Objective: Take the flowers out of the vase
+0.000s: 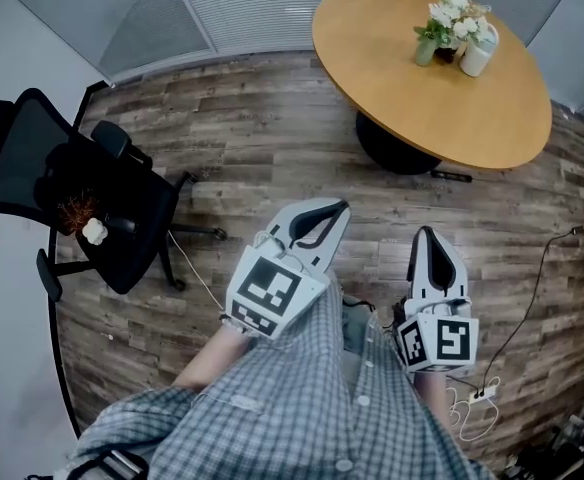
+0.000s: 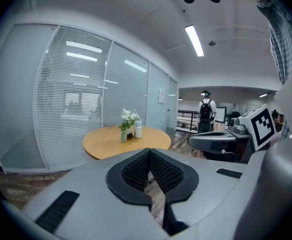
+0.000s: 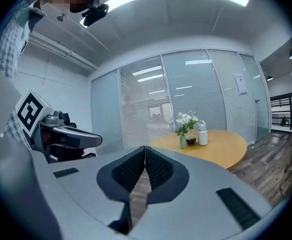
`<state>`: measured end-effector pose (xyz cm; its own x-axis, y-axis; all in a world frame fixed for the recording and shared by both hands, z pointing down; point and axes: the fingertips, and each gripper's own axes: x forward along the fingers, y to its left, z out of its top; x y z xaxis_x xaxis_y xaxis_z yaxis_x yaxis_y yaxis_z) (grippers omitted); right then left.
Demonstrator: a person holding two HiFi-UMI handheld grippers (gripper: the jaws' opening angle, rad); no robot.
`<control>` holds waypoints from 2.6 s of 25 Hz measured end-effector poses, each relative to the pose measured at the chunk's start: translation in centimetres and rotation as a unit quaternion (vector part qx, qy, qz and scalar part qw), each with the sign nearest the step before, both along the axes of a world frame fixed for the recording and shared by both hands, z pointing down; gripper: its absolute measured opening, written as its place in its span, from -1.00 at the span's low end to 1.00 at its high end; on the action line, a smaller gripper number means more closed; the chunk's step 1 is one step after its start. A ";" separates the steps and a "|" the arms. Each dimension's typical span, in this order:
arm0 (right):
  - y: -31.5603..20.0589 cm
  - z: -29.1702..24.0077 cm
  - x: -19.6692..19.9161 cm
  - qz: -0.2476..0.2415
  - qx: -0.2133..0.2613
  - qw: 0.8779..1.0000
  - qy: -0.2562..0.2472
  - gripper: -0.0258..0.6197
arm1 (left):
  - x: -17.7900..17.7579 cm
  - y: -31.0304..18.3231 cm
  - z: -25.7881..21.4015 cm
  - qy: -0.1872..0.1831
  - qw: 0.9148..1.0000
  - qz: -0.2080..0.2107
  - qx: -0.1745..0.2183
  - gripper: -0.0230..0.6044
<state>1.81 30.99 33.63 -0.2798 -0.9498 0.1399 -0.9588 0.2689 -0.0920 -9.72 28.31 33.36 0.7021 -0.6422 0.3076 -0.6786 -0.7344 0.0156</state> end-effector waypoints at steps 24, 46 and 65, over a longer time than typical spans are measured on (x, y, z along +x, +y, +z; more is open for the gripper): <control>-10.5 0.1 4.9 0.051 -0.012 0.997 0.051 -0.89 | 6.0 -12.4 0.5 0.031 0.998 0.060 -0.011 -0.90; -26.4 -1.1 6.8 0.086 0.001 0.996 0.039 -0.89 | 8.8 -29.0 -0.7 0.039 0.994 0.103 0.009 -0.90; -32.8 -0.5 7.9 0.062 -0.002 0.997 0.045 -0.89 | 9.1 -35.3 -0.1 0.060 0.997 0.042 0.013 -0.90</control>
